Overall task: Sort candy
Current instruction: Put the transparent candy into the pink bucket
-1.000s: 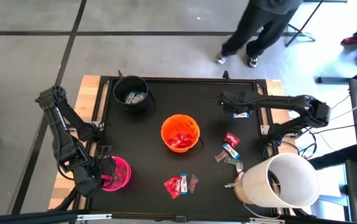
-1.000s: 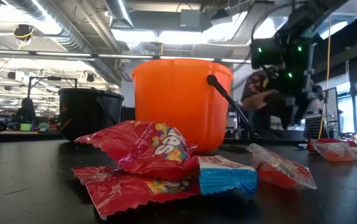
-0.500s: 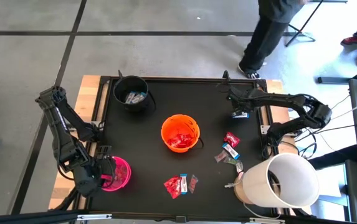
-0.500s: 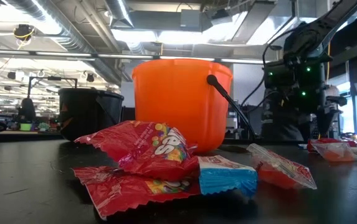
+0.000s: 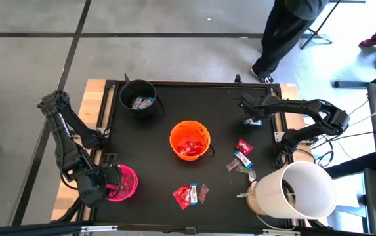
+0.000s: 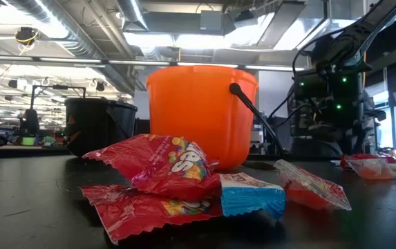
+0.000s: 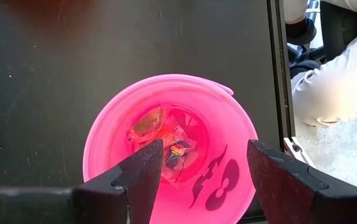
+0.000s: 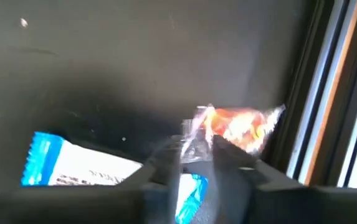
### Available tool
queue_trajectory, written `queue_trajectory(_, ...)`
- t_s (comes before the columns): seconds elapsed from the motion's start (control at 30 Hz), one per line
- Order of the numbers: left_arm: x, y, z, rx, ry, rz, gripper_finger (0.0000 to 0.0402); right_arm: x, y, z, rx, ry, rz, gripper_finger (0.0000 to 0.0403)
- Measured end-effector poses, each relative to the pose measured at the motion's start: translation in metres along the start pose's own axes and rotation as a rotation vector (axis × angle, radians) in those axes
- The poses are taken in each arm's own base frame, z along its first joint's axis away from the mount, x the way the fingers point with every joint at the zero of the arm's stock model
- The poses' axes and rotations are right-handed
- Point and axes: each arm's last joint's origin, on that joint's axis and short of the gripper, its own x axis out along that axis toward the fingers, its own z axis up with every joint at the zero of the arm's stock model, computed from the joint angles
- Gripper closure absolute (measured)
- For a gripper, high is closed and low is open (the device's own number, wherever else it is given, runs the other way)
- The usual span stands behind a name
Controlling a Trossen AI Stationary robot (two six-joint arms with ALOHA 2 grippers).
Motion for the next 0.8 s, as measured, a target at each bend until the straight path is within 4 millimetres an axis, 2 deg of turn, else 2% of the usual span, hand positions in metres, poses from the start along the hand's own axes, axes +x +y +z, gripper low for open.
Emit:
queue_trajectory(0.1,0.0,0.0,0.0,0.0,0.0,0.0,0.0178,0.0,0.001,0.002,0.0,-0.013,0.015,0.0378)
queue_trajectory(0.17,0.0,0.0,0.0,0.0,0.0,0.0,0.0178,0.0,0.002,0.002,-0.016,-0.012,0.023,0.0396)
queue_trajectory(0.37,0.0,0.0,0.0,0.009,-0.002,0.002,0.0178,0.0,0.002,0.002,-0.043,-0.009,0.027,0.0398)
queue_trajectory(0.5,0.0,0.002,0.002,0.161,-0.051,0.047,0.0178,0.0,0.002,0.001,-0.065,-0.009,0.027,0.04)
queue_trajectory(0.6,0.0,0.002,0.003,0.206,-0.066,0.064,0.0178,-0.001,0.002,0.002,-0.076,-0.014,0.029,0.0401)
queue_trajectory(0.8,0.0,0.003,0.003,0.206,-0.096,0.093,0.0178,-0.016,0.01,0.015,-0.117,-0.088,0.061,0.0402)
